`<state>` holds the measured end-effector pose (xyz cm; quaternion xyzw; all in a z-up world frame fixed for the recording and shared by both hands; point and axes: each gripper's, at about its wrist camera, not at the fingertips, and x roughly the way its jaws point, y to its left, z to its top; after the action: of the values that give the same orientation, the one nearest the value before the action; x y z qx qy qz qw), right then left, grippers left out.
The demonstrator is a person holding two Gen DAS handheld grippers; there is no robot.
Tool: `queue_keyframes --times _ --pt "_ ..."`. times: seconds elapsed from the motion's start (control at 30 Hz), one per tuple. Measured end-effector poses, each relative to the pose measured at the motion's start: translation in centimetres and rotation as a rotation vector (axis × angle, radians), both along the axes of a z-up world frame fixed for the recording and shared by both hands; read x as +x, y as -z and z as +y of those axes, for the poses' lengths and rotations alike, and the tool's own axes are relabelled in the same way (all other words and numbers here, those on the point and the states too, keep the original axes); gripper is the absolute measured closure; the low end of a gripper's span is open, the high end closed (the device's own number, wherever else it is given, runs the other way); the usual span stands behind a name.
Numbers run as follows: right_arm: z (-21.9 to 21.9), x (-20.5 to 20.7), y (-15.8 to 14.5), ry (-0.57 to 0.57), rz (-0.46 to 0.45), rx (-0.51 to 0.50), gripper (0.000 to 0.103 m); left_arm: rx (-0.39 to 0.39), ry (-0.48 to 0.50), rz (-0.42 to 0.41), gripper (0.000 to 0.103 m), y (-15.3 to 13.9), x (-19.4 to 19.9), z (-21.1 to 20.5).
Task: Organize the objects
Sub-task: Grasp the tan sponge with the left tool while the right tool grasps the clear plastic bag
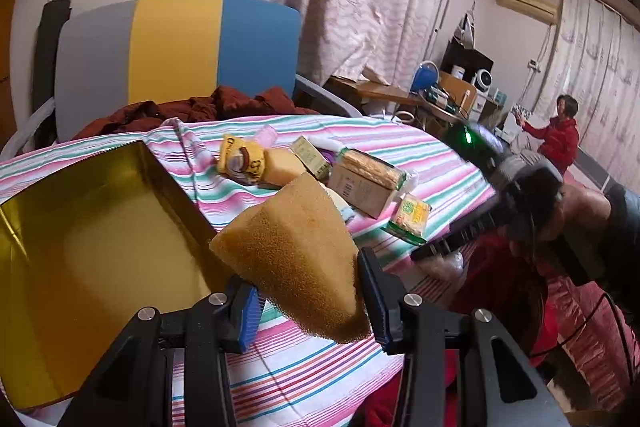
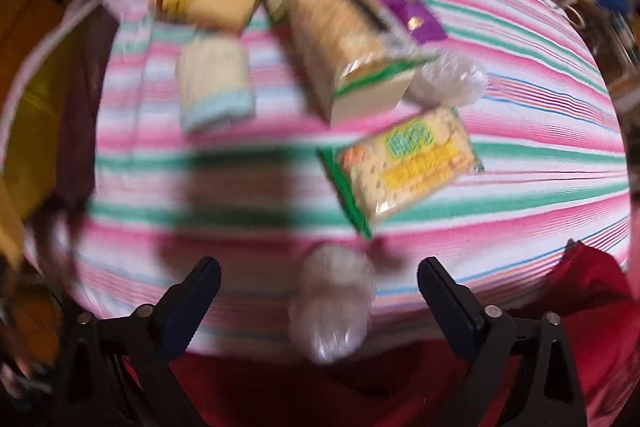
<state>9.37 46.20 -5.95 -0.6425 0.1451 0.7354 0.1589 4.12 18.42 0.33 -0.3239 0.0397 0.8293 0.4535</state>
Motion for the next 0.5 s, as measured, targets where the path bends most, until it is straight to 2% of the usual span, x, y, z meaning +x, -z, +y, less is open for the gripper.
queue_keyframes --times 0.13,0.2,0.23,0.27,0.37,0.5 --pt "-0.4 -0.3 0.9 -0.038 -0.084 0.034 0.029 0.019 -0.019 -0.014 0.059 -0.1 -0.5 -0.6" --pt "-0.6 -0.8 1.7 -0.056 -0.123 0.040 0.044 0.023 -0.023 -0.010 0.059 -0.2 -0.5 -0.8" --pt "-0.6 -1.0 2.0 -0.065 -0.135 0.046 0.047 0.024 -0.025 -0.010 0.059 -0.2 -0.7 -0.8" --pt "-0.8 -1.2 2.4 -0.085 -0.161 0.064 0.060 0.025 -0.028 -0.010 0.059 -0.2 -0.6 -0.9" --pt "-1.1 -1.3 2.3 -0.114 -0.168 0.078 0.062 0.024 -0.037 -0.018 0.059 0.0 -0.9 -0.9" --pt "-0.8 -1.1 1.7 -0.104 -0.129 0.078 0.064 0.018 -0.046 -0.020 0.059 0.2 -1.0 -1.1"
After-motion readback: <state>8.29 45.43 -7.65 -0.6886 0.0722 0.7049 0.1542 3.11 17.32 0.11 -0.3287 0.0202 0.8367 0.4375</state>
